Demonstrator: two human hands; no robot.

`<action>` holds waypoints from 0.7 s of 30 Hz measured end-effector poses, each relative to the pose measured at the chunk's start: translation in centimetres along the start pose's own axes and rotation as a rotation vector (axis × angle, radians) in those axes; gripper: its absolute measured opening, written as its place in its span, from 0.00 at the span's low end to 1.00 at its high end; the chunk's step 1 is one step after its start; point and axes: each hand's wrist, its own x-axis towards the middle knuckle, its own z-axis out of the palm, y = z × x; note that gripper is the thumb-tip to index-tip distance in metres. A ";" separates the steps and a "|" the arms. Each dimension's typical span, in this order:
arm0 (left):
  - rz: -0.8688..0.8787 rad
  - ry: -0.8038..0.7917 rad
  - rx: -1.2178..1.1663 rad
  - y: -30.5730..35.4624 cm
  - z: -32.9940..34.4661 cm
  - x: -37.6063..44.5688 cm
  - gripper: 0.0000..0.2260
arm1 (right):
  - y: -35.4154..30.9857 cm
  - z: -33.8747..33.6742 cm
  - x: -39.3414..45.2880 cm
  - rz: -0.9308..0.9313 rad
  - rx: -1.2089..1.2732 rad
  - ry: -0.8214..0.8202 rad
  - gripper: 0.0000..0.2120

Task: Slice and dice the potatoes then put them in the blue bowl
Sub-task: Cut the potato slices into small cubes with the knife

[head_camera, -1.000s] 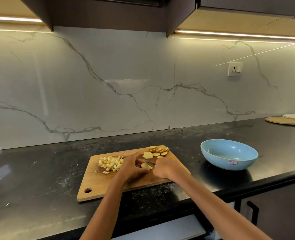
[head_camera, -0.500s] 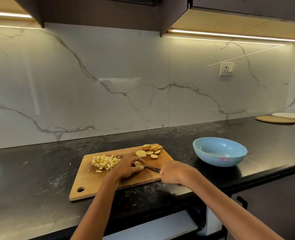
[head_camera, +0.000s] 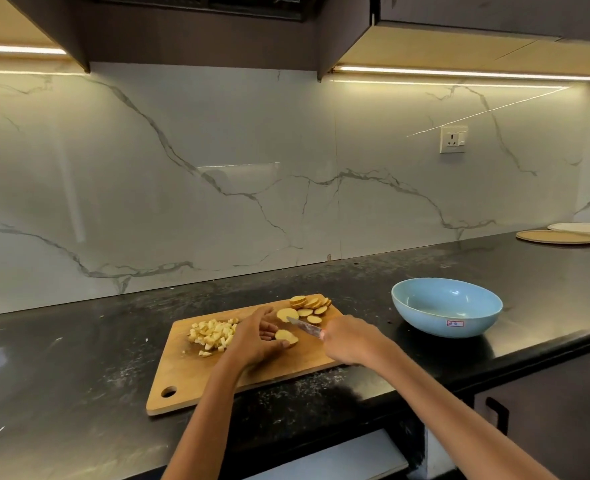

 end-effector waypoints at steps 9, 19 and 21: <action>-0.003 0.057 -0.014 0.2 0.1 -0.1 0.31 | -1.8 1.1 2.0 -0.017 -0.054 -0.023 0.15; 0.015 0.058 0.030 0.1 0.1 -0.2 0.30 | -3.7 1.2 1.7 0.001 -0.140 -0.120 0.17; 0.028 0.028 0.056 0.2 0.1 -0.3 0.26 | -3.4 1.3 1.3 -0.008 -0.152 -0.115 0.15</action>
